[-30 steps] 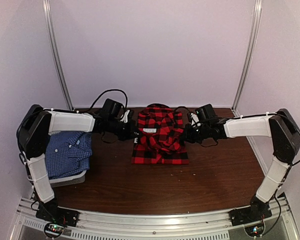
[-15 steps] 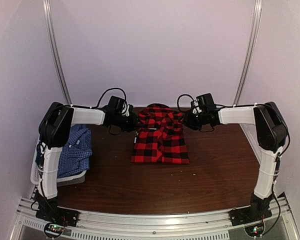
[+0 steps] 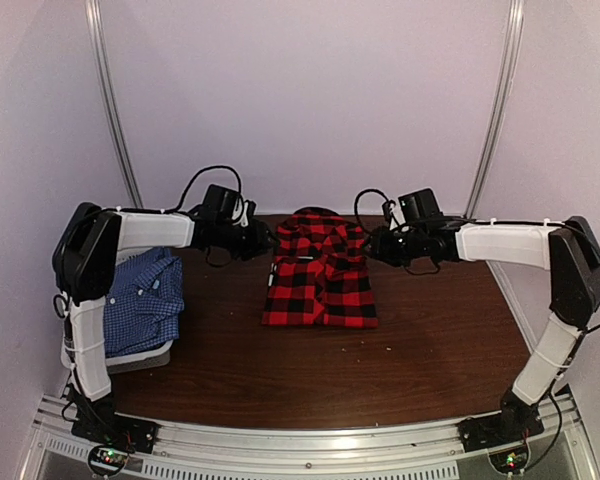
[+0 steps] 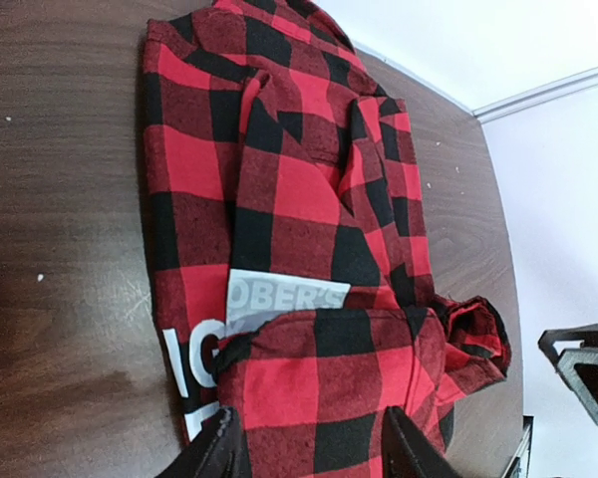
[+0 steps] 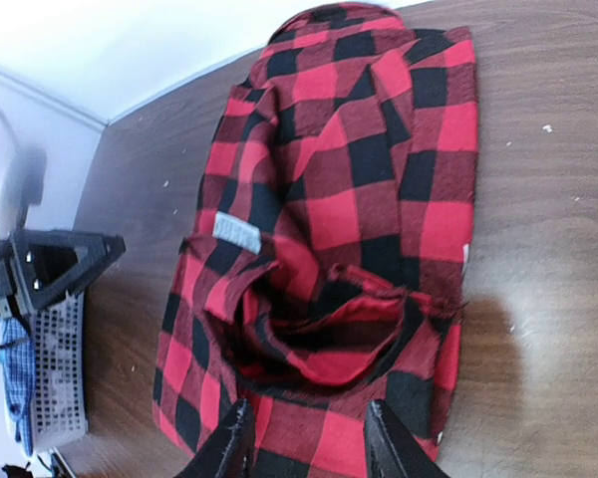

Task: Fold and stack the long sleeve shirts
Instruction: Smooth out the 2/3-rectangle-folded shirt at the center of the board.

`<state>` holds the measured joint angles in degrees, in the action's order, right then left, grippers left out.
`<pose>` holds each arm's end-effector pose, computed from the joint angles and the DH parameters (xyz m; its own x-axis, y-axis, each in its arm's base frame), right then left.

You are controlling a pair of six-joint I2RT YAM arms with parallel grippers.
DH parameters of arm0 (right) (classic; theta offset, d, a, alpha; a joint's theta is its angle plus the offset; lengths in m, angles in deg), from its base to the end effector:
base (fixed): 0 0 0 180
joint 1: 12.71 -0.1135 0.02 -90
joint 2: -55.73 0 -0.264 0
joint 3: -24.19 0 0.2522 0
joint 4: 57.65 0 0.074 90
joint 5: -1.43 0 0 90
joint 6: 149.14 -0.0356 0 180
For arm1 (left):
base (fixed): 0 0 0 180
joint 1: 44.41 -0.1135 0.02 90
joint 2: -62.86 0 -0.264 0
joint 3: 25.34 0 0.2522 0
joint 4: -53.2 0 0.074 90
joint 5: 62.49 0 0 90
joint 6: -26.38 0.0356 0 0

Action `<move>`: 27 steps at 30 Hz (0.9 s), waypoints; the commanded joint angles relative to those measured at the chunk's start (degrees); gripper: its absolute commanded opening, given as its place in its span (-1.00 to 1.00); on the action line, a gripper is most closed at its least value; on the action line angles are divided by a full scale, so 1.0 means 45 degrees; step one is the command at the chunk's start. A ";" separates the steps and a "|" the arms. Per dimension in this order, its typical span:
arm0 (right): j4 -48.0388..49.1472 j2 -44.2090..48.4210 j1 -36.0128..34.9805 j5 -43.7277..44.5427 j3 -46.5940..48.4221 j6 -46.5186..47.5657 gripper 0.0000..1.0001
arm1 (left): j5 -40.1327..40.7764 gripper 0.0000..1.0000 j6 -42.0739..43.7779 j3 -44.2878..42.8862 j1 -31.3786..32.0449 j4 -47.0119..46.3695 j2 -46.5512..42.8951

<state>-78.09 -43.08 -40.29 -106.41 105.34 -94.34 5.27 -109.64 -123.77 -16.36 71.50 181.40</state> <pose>0.3368 0.1882 0.2313 -0.8241 0.1886 -0.5341 -0.2195 0.7629 0.6081 0.4056 -0.2314 0.1923 -0.8823 -0.2846 -0.3749 0.0894 0.6806 -0.7271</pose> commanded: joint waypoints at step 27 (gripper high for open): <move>0.0758 -0.4443 -0.0999 -0.0738 0.2151 0.0433 -0.59 | -0.0702 -0.22 -0.0093 0.1985 0.2392 -0.1664 -0.0589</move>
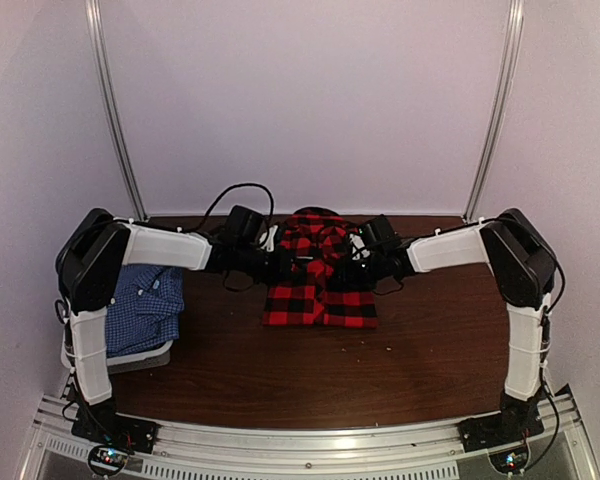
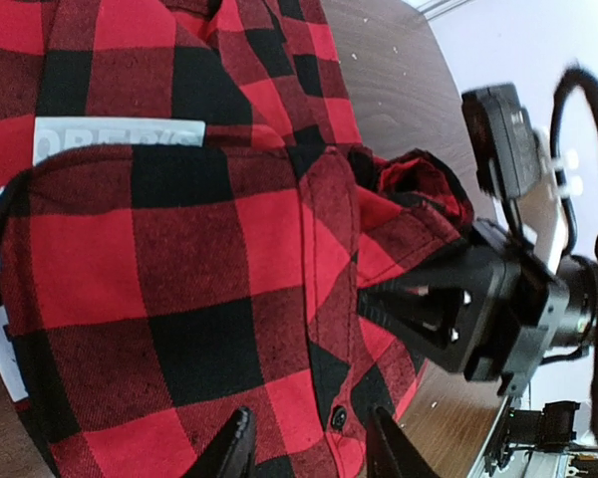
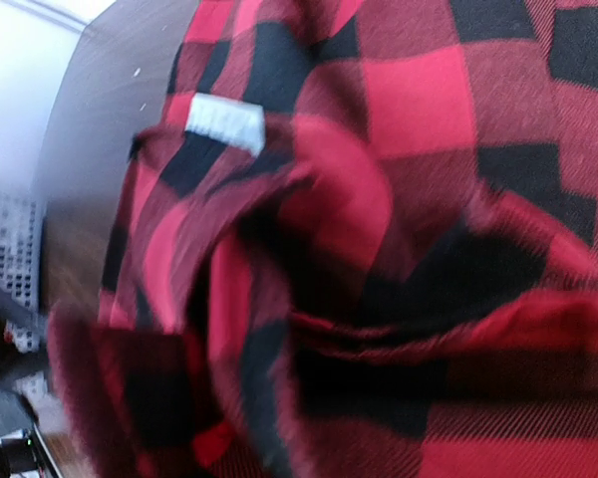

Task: Fold and stack the long sleeve shirts
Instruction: Smooth out the 2/3-rectangle-folded shirt at the center of the board.

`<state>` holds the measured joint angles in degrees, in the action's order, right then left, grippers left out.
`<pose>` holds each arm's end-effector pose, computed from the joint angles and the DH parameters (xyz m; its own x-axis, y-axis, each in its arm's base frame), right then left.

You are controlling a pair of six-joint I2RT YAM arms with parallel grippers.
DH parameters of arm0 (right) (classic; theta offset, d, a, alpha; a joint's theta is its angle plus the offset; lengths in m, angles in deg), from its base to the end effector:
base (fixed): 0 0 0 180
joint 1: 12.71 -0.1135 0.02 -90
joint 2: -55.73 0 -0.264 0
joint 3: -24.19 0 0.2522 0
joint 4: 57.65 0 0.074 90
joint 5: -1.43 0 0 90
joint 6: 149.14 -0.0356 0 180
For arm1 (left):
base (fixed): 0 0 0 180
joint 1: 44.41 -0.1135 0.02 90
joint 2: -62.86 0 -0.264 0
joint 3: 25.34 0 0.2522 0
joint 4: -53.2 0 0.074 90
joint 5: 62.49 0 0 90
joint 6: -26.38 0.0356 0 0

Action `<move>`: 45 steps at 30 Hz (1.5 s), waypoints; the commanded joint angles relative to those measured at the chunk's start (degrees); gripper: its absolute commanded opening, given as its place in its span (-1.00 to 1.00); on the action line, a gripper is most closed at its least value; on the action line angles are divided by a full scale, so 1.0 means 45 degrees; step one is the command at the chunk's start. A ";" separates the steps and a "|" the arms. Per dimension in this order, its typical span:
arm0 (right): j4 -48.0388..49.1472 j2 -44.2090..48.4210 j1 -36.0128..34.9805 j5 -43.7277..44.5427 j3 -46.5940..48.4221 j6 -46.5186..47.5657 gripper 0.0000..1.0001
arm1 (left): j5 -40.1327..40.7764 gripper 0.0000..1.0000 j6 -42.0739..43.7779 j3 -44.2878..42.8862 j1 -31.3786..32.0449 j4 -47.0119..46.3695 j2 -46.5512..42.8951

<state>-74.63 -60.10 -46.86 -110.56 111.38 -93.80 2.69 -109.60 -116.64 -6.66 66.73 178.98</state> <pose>0.3494 0.2531 0.1538 -0.9058 0.0228 -0.4231 -0.2700 0.7384 0.6179 0.3455 -0.2864 0.1787 -0.9277 -0.1072 -0.3577 0.2142 0.6318 -0.7449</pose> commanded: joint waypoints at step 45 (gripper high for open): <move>-0.0250 -0.3736 0.0751 -0.1489 0.5300 0.0260 -0.21 | -0.0471 -0.25 -0.0174 0.1254 0.0516 -0.0924 0.0295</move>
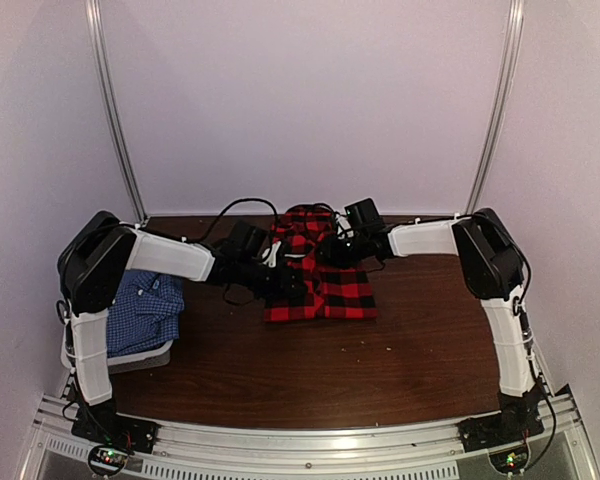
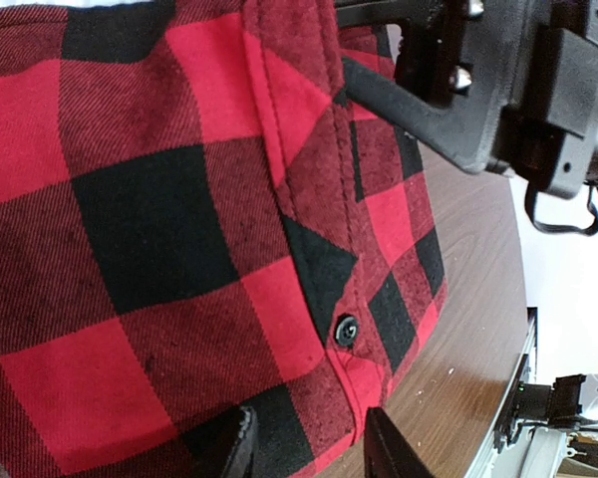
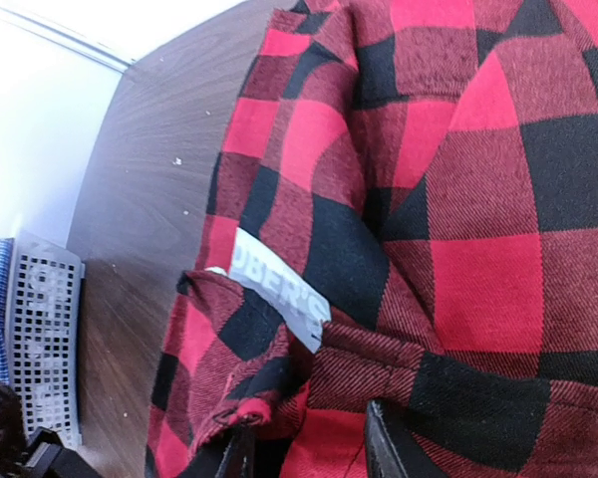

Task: Fold and stack the long sleeve shirts
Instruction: Smooth out the 2/3-rectangle-folded shirt at the center of the board.

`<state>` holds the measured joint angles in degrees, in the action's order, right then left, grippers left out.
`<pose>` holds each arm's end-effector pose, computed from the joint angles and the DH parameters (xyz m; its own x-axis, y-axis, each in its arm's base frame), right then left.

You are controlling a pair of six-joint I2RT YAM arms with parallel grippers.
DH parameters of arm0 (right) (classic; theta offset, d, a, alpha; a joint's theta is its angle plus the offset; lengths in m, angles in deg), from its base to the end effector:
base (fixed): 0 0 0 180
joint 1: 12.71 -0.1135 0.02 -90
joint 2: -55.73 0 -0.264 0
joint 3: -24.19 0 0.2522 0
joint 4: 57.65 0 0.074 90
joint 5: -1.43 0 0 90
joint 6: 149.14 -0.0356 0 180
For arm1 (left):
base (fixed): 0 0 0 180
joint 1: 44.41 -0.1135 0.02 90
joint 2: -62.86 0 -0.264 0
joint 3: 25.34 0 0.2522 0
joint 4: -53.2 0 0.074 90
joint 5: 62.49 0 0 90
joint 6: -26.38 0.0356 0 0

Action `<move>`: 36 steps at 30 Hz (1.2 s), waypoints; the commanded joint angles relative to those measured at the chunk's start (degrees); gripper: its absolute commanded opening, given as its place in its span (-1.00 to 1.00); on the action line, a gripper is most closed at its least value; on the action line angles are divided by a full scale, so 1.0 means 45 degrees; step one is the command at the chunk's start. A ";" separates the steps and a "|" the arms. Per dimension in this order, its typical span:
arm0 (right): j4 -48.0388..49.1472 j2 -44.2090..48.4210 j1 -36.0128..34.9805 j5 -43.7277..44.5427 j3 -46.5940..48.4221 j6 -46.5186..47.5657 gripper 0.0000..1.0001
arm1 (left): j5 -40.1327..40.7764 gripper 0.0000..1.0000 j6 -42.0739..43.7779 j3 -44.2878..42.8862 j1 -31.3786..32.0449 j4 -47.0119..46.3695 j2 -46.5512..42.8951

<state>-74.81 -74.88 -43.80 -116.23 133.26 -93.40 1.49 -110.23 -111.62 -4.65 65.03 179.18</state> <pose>0.4272 0.2769 0.1553 -0.8747 0.0548 -0.4816 -0.3330 0.6540 0.6792 0.3239 -0.2898 0.1531 -0.9526 -0.0569 -0.2988 0.1945 0.6412 -0.7423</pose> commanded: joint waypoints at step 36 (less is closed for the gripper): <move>-0.1470 0.2141 0.0184 -0.0132 -0.0038 0.1238 -0.29 | 0.1163 -0.25 0.0545 -0.1965 -0.1219 0.0787 0.0978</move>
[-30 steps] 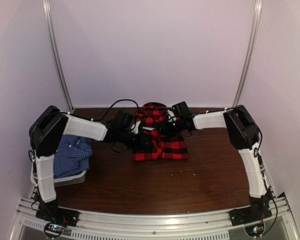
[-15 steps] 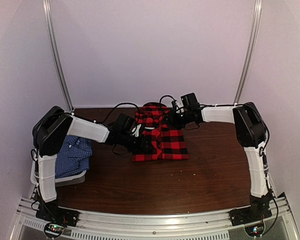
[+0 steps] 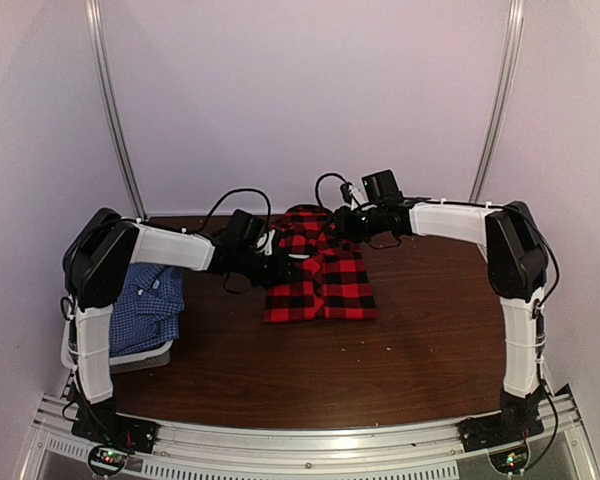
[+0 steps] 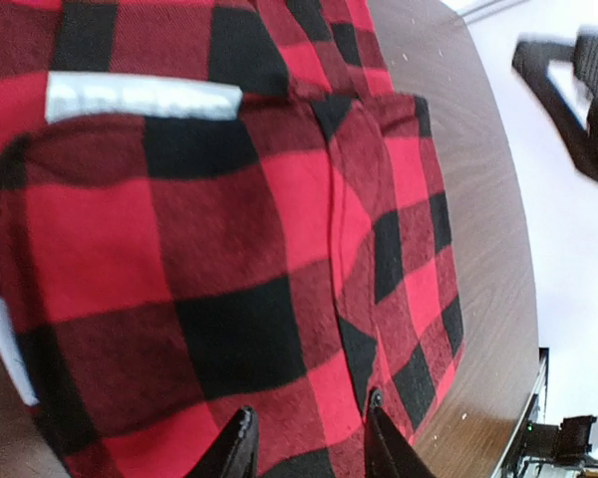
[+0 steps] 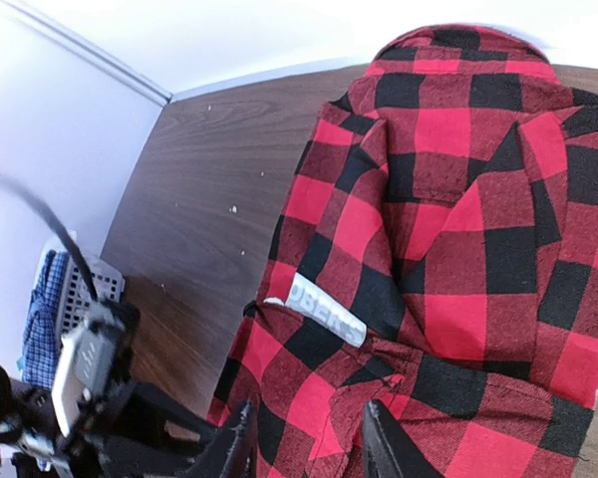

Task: Fold and stack the long sleeve shirts
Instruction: Smooth out the 2/3-rectangle-folded shirt at the center of the board.

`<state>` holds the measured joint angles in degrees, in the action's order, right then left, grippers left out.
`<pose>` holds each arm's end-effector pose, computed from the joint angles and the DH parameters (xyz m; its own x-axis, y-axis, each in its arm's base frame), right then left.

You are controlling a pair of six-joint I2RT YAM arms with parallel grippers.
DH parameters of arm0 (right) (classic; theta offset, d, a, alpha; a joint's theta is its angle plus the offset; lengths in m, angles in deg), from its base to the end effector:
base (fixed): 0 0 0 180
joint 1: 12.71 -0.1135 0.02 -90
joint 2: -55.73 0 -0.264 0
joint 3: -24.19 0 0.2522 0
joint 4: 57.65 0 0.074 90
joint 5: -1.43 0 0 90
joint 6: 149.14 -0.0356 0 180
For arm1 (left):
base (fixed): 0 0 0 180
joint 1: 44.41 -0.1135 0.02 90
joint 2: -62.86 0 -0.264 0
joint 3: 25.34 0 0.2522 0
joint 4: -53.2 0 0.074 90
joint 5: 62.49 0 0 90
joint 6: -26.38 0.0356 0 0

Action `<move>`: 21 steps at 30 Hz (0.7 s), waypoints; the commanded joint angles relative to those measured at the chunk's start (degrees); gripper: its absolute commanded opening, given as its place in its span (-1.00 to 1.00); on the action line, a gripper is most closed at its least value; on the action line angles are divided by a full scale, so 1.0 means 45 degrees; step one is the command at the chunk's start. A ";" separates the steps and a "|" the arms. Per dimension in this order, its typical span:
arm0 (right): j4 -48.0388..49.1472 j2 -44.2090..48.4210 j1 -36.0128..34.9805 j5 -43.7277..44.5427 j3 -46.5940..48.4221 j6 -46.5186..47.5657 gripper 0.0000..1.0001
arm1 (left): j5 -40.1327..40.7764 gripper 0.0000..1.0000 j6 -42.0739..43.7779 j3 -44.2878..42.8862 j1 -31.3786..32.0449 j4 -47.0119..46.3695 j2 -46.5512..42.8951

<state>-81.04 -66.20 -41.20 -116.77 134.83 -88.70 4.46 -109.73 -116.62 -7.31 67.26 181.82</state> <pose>0.4258 0.2502 0.2282 -0.8109 0.0546 -0.5827 -0.4160 0.6464 0.6396 0.3512 -0.2831 0.1563 -0.9361 -0.1235 -0.3295 0.1637 0.6760 -0.7185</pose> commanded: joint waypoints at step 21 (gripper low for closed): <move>-0.1001 -0.2870 -0.0703 0.0489 0.1130 0.0195 -0.39 | 0.0294 -0.28 0.0872 -0.2071 -0.1878 0.1072 0.1941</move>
<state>-83.42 -78.05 -44.99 -117.03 137.28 -87.92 5.66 -107.22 -124.25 -15.44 71.67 189.99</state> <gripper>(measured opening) 0.303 0.358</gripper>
